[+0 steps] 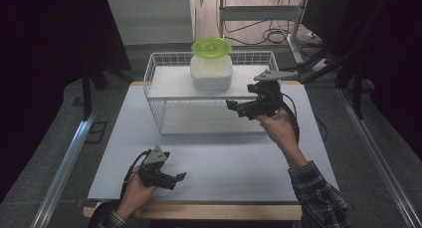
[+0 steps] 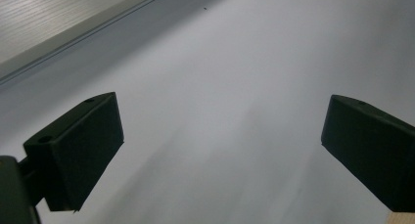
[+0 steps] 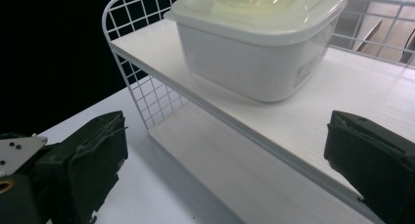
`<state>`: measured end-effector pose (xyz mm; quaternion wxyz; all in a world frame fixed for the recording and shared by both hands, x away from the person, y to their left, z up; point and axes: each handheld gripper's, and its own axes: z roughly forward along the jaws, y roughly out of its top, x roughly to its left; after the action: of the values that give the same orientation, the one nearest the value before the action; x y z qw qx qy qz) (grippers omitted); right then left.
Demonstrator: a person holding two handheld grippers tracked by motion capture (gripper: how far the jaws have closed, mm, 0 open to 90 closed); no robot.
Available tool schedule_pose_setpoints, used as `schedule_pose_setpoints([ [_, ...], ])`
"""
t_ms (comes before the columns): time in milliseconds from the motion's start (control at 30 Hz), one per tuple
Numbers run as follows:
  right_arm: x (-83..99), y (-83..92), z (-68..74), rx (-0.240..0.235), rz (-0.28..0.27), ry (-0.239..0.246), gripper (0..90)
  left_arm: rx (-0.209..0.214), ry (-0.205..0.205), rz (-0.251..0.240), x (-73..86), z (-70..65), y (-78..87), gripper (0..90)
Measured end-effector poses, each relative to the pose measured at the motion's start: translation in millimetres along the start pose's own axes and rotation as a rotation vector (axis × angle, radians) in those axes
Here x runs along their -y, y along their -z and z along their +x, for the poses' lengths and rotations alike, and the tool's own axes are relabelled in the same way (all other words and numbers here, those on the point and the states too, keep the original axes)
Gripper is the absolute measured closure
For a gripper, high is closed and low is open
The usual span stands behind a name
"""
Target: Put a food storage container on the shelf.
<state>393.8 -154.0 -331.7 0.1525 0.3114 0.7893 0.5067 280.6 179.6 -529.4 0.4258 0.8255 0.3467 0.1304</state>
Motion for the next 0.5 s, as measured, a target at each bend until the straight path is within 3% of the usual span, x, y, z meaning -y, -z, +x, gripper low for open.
schedule_pose_setpoints([
  [300, 19.1, -2.5, 3.5, -0.017, 0.010, 0.016, 1.9, -0.002, -0.001, 0.000, -0.1, -0.1, 0.2, 1.8],
  [500, 30.4, -1.7, 5.8, -0.004, 0.004, 0.026, 0.9, -0.001, -0.001, 0.000, -0.1, -0.2, 0.1, 1.9],
])
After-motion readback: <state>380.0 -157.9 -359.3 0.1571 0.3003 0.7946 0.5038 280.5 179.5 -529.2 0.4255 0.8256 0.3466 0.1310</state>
